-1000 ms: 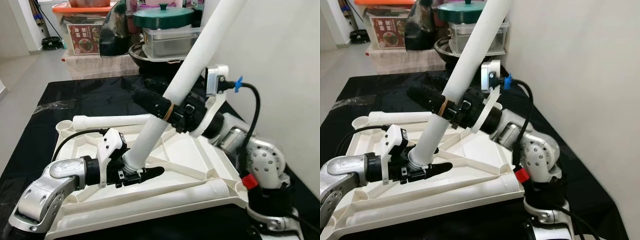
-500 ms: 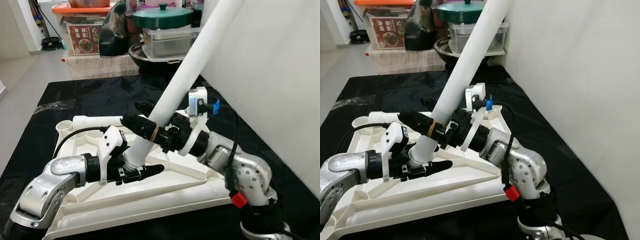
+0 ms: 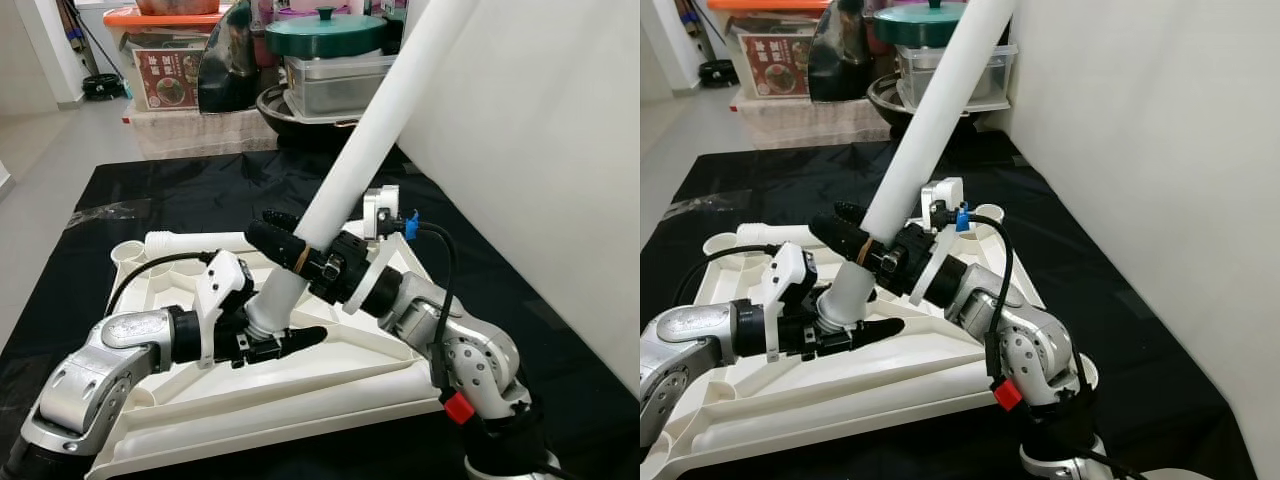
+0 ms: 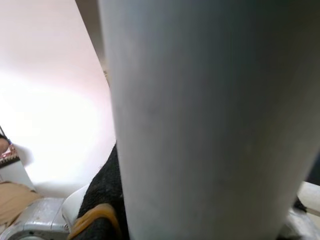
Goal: Building children table
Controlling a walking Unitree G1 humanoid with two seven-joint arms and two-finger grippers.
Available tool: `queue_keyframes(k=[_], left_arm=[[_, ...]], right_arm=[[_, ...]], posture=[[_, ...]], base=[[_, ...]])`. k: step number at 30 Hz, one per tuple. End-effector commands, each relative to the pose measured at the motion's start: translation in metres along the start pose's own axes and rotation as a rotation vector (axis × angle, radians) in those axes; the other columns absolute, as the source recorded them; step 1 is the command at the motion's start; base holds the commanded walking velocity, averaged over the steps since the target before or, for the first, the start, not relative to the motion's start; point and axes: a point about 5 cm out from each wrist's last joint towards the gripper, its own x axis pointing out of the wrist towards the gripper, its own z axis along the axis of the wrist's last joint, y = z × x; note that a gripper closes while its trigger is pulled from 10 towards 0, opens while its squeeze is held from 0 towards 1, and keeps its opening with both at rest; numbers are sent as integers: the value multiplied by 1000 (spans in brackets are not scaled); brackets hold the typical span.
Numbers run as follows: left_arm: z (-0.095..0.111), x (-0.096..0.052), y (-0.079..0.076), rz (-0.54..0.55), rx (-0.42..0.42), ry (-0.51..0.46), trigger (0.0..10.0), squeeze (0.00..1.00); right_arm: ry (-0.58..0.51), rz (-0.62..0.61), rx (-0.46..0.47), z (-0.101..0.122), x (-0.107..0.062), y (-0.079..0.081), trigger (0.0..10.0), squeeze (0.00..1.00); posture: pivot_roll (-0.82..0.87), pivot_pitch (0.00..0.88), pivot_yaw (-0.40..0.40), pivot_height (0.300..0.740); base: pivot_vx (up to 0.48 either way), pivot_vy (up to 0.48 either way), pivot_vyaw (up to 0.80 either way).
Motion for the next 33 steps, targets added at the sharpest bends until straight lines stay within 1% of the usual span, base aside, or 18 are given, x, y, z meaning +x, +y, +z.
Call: queue_keyframes(k=[1, 6, 7, 8, 9, 11, 12, 17, 19, 22, 24, 26, 28, 29, 30, 31, 32, 33], left_arm=[[1, 6, -5, -45, 19, -3, 627, 0], [0, 6, -5, -45, 16, 0, 1569, 0], [-1, 5, -3, -28, 20, 6, 3882, 0], [-1, 5, -3, -28, 20, 6, 3882, 0], [-2, 5, -3, -24, 21, 8, 10000, 0], [-3, 5, 0, 9, 44, 7, 10000, 0], [-3, 3, 6, 45, 32, -15, 10000, 1000], [7, 0, 11, 84, 20, -74, 10000, 1000], [12, -4, 15, 123, 26, -95, 10000, 1000], [12, -5, 16, 133, 30, -93, 10000, 1000], [12, -7, 17, 155, 37, -87, 10000, 1000], [11, -10, 18, 210, 53, -84, 10000, 1000], [11, -10, 18, 210, 53, -84, 10000, 1000], [10, -13, 20, 270, 46, -99, 10000, 0], [10, -13, 20, 270, 46, -99, 10000, 0], [7, -14, 25, 375, 34, -109, 10000, 0], [7, -14, 25, 375, 34, -109, 10000, 0], [0, -16, 32, 517, -4, -107, 10000, 0]], right_arm=[[-18, -72, -19, 0, -2, -8, 0, 0], [-32, -72, -17, -1, -1, -7, 0, 0], [-34, -71, -16, -3, 0, -6, 0, 0], [-34, -71, -16, -3, 0, -6, 0, 0], [-34, -71, -16, -4, 0, -6, 0, 0], [-33, -72, -18, -4, 0, -6, 0, 0], [-29, -79, -28, -4, -2, -8, 0, 0], [-35, -112, -63, 2, -7, -17, 0, 0], [-27, -146, -124, 9, -13, -27, 0, 0], [-19, -156, -150, 12, -15, -30, 0, 0], [-3, -187, -190, 15, -19, -38, 0, 0], [5, -280, -255, 27, -31, -57, 0, 0], [5, -280, -255, 27, -31, -57, 0, 0], [-7, -358, -292, 36, -39, -68, 0, 0], [-7, -358, -292, 36, -39, -68, 0, 0], [-31, -458, -331, 44, -44, -78, 0, 0], [-31, -458, -331, 44, -44, -78, 0, 0], [-51, -543, -372, 49, -49, -84, 0, 0]], posture=[[-3, 0, -30, 740], [-2, 0, -31, 740], [-2, 0, -31, 740], [-2, 0, -31, 740], [-2, 0, -31, 740], [-3, 0, -30, 740], [-2, 0, -32, 740], [1, 0, -35, 740], [2, 0, -36, 740], [2, 0, -36, 740], [7, 0, -39, 740], [12, 0, -43, 740], [12, 0, -43, 740], [15, 0, -44, 740], [15, 0, -44, 740], [16, 0, -44, 740], [16, 0, -44, 740], [17, 0, -44, 740]], base=[[0, 0, 0], [0, 0, 0], [0, 0, 0], [0, 0, 0], [0, 0, 0], [0, 0, 0], [0, 0, 0], [0, 0, 0], [0, 0, 0], [0, 0, 0], [0, 0, 0], [0, 0, 0], [0, 0, 0], [0, 0, 0], [0, 0, 0], [0, 0, 0], [0, 0, 0], [0, 0, 0]])
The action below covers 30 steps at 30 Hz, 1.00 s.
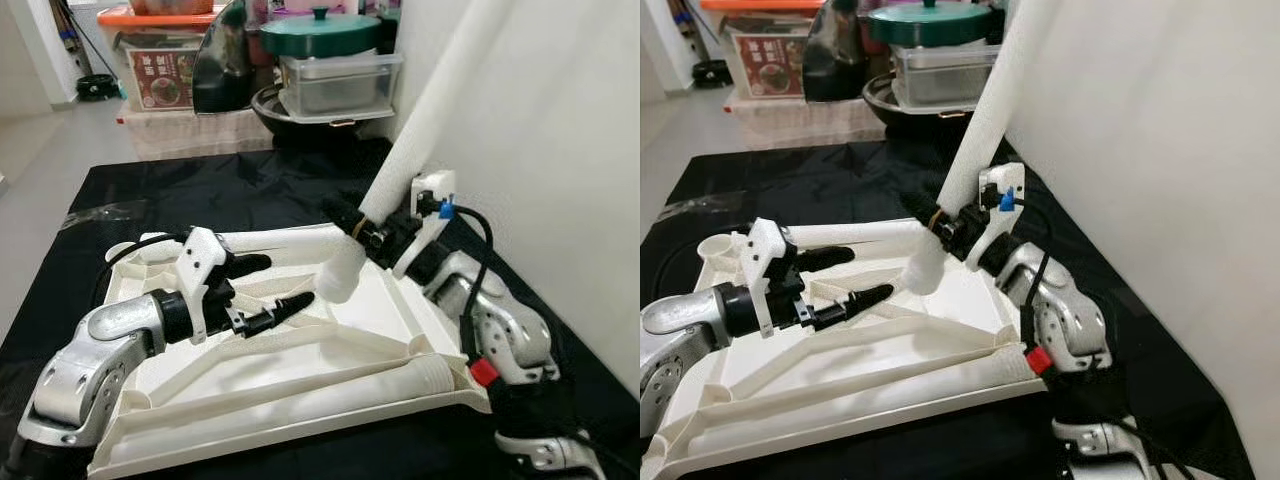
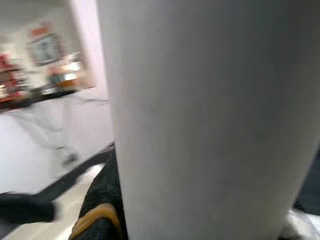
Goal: Building children table
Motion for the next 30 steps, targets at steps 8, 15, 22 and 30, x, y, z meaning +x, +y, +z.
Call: queue_keyframes(k=[8, 15, 22, 30], left_arm=[[-29, -8, 0, 469, -218, 13, 10000, 0], [-31, -14, -6, 503, -101, 30, 10000, 0], [-37, -15, -9, 534, -58, 66, 10000, 0], [-32, -7, -12, 515, -82, 37, 10000, 0]], right_arm=[[-80, -249, -93, 4, -11, -16, 0, 0], [-90, -274, -81, -3, -15, -4, 10000, 0], [-90, -232, -124, -11, -13, 8, 10000, 0], [-104, -240, -97, -10, -9, 12, 10000, 0]], posture=[[34, 0, -61, 740], [30, 0, -67, 740], [26, 0, -64, 740], [30, 0, -71, 740]], base=[[0, 0, 0], [0, 0, 0], [0, 0, 0], [0, 0, 0]])
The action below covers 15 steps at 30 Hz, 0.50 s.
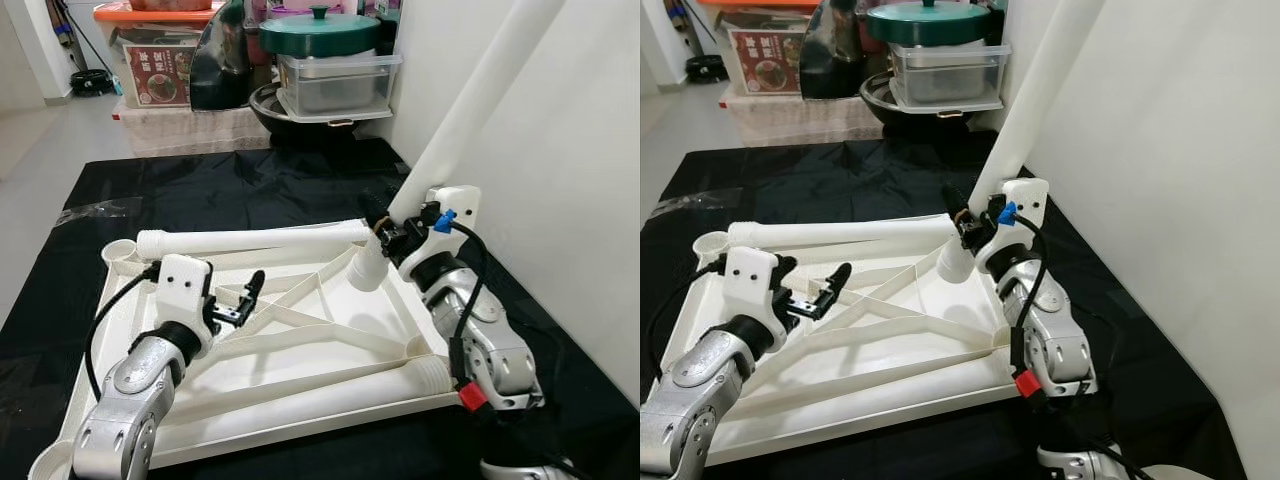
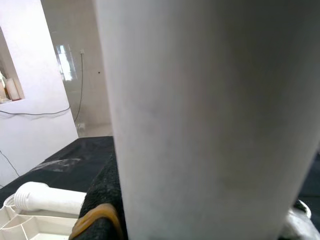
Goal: Building children table
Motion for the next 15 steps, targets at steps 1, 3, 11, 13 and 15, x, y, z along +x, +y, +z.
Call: queue_keyframes(k=[1, 3, 11, 13, 15], left_arm=[[0, 2, -2, -6, -8, -1, 10000, 0], [2, 3, -3, -5, -7, -7, 10000, 0], [0, 3, -8, -22, 13, -6, 10000, 0], [2, 4, -9, -24, 14, -11, 10000, 0], [2, 4, -9, -23, 13, -12, 10000, 0]], right_arm=[[-29, -2, -14, 6, 1, 1, 10000, 0], [-28, 0, -7, 6, 2, 2, 10000, 0], [-42, 6, 24, 7, 3, 8, 10000, 0], [-47, 6, 35, 7, 4, 8, 10000, 0], [-49, 7, 42, 7, 5, 8, 10000, 0]], posture=[[30, 0, -71, 740], [33, 0, -75, 740], [31, 0, -69, 740], [38, 0, -73, 740], [38, 0, -73, 740]], base=[[0, 0, 0], [0, 300, 0], [0, 401, 0], [0, 476, 0], [0, 476, 0]])
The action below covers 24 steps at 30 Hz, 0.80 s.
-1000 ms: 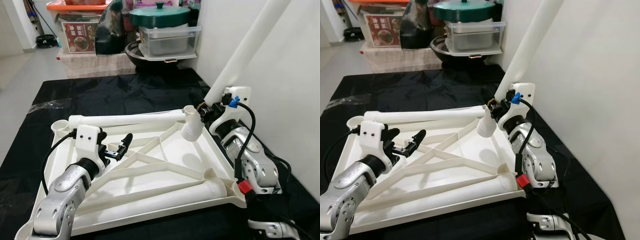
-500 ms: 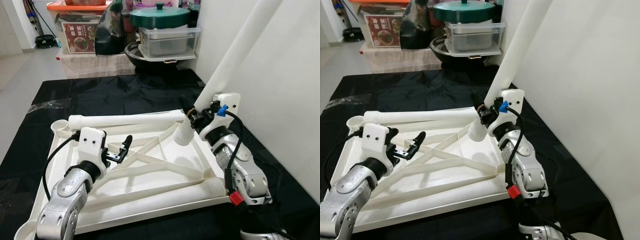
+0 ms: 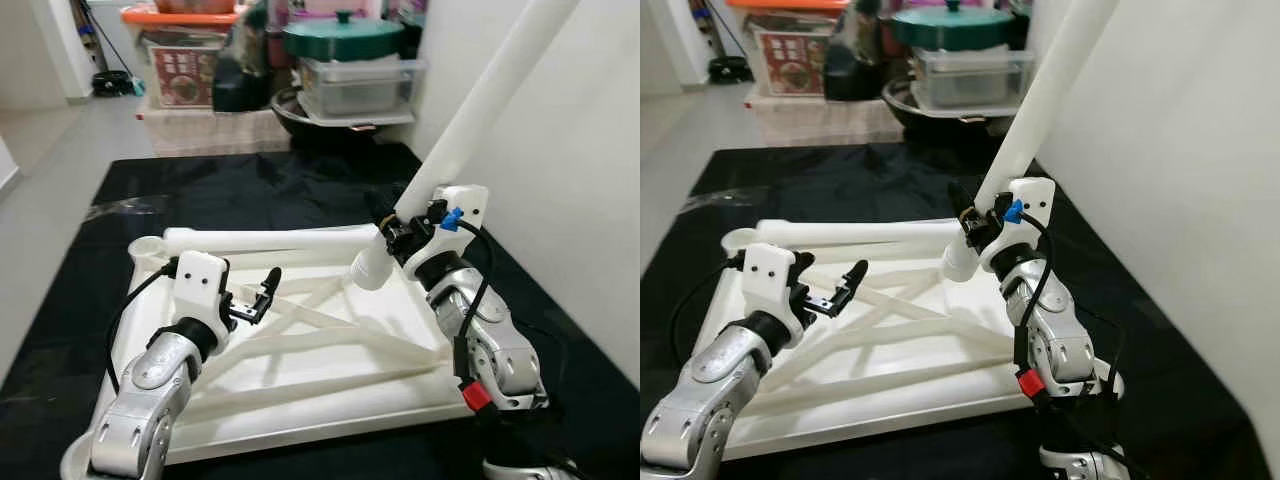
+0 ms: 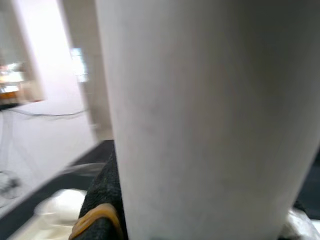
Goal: Building children table
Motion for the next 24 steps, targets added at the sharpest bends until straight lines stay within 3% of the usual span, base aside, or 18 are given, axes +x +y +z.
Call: queue_keyframes(k=[1, 9, 24], left_arm=[[1, 1, 0, 1, 7, -5, 10000, 0], [0, 0, 1, 2, 23, -6, 10000, 0], [3, 2, -6, -19, 29, -29, 10000, 0]], right_arm=[[-38, 6, -1, 9, 2, 0, 10000, 0], [-35, 16, 9, 7, 4, 5, 10000, 0], [-35, 24, 7, 6, 8, 9, 10000, 0]], posture=[[44, 0, -77, 740], [41, 0, -74, 740], [51, 0, -74, 740]], base=[[0, 476, 0], [0, 387, 0], [-18, 0, 0]])
